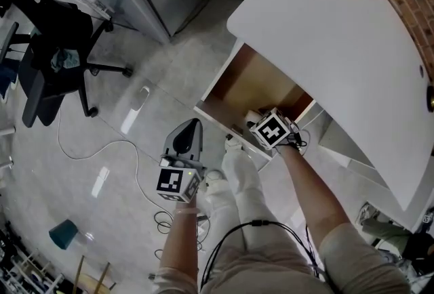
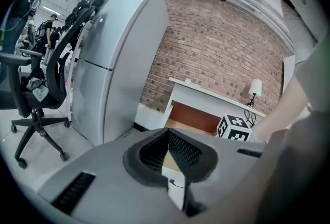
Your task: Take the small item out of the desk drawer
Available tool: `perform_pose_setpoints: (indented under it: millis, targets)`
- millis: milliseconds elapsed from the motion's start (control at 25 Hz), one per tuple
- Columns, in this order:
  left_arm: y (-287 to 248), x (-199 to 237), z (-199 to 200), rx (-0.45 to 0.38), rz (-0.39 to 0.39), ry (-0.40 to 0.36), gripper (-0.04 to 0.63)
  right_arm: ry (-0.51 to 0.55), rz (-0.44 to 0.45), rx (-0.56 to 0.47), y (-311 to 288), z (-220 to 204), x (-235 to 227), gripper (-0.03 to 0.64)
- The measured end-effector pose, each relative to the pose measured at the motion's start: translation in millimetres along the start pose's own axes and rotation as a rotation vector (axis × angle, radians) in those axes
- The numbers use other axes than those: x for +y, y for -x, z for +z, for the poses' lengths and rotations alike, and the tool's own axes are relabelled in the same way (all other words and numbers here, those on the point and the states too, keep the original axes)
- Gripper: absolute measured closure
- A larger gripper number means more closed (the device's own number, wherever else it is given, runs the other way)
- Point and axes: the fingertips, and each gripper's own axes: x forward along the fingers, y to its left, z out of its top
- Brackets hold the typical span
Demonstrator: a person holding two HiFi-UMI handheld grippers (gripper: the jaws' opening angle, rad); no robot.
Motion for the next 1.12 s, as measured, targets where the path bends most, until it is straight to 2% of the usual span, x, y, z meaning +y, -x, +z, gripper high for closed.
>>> perform_pose_setpoints:
  millis: [160,480,1120]
  targets:
    - [-4,7,2,-0.013,0.027,0.002,0.591,0.054,0.006,0.075,-10,-7,-5,0.379]
    - [-12,16,12,-0.046,0.049,0.003,0.590,0.114,0.026,0.148,-21,-13,-7,0.374]
    - [-8,28,-1,-0.033,0.074,0.021,0.591,0.143,0.046,0.197,-40,-17,-8,0.408]
